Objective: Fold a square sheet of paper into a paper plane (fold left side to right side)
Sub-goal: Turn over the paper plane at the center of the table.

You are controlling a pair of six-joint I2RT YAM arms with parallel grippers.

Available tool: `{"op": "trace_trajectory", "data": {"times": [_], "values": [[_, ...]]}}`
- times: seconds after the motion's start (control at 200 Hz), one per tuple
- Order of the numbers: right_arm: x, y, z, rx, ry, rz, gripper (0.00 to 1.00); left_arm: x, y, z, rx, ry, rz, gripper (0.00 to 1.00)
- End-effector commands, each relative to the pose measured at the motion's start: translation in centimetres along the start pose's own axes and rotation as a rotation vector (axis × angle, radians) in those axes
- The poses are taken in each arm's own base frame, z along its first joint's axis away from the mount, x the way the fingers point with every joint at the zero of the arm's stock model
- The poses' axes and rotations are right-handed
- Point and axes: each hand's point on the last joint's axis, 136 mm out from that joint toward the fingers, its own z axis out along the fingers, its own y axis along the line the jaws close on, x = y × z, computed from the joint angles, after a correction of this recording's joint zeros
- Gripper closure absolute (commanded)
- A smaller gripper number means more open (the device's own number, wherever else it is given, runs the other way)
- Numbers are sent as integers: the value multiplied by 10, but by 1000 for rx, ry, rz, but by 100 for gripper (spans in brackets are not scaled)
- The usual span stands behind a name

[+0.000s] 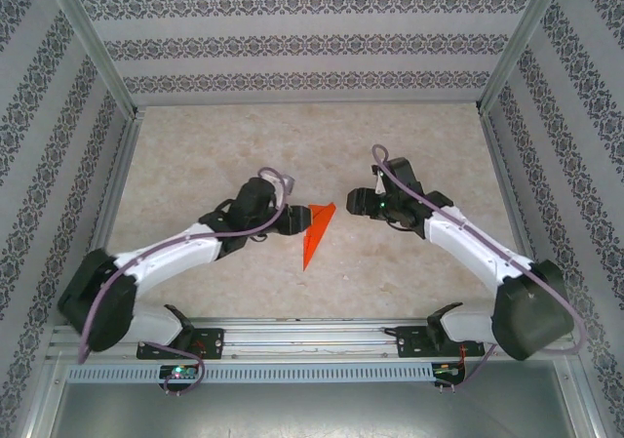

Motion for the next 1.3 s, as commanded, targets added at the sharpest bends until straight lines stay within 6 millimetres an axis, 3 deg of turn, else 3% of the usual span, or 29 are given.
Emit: {"op": "trace_trajectory", "data": {"times": [0.0,0.07,0.26,0.51,0.729,0.889,1.074,1.294], "values": [[18,-21,-10,163,6,-29,30,-6,42,-28,-193,-79,28,39],[26,-15,-13,191,21,-56,28,-11,52,-46,-243,-123,26,31],[39,9,-6,264,66,-142,22,-14,69,-79,-304,-214,3,23],[52,51,20,357,110,-227,11,-9,84,-104,-353,-279,-14,15],[63,67,44,478,124,-219,8,1,98,-119,-403,-310,-26,11],[71,72,64,505,152,-177,11,6,105,-123,-422,-312,-19,10],[62,80,78,509,112,-153,18,11,106,-121,-420,-292,0,10],[62,68,96,542,114,-88,33,15,108,-119,-425,-276,12,9]]}}
